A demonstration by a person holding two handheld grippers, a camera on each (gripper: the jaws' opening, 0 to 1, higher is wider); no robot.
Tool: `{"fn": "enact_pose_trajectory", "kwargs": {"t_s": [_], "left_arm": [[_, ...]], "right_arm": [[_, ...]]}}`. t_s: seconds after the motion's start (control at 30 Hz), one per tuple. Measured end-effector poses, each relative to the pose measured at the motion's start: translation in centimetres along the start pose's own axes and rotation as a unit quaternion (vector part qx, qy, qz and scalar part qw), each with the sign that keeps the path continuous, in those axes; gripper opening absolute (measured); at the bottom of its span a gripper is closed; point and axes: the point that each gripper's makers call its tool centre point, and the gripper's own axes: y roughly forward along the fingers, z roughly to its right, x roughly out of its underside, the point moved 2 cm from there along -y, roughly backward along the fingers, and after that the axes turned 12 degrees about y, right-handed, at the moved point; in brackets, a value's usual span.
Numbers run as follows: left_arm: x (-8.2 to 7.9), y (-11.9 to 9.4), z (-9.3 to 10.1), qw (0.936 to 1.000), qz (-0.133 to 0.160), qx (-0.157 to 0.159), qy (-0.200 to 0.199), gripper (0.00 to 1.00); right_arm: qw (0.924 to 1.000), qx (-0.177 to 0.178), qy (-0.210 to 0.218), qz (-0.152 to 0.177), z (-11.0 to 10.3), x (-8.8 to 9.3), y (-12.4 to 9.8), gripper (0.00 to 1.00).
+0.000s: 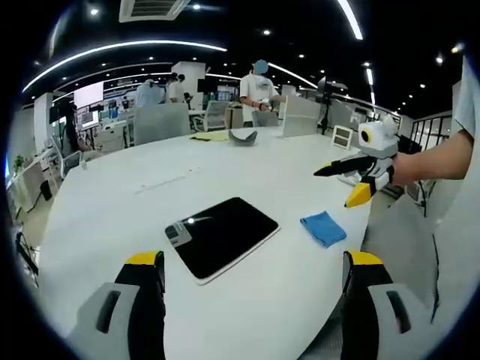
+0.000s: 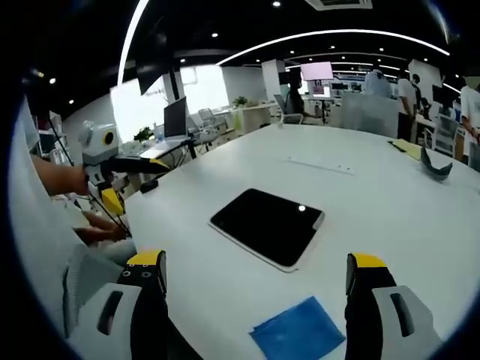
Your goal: Wipe the mirror surface with the cleaning cloth until all visible marks leave the cleaned area.
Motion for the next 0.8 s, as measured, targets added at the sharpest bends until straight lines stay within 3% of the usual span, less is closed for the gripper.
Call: {"fn": "enact_pose_trajectory", "kwargs": {"t_s": [0.8], "left_arm": [[-0.23,-0.28,-0.24,1.0000,0.007,-0.005,-0.001,0.99]], "right_arm": [[1.0000,0.008,0.004,-0.003,0.41,0.07,-0.26,1.00]]}}
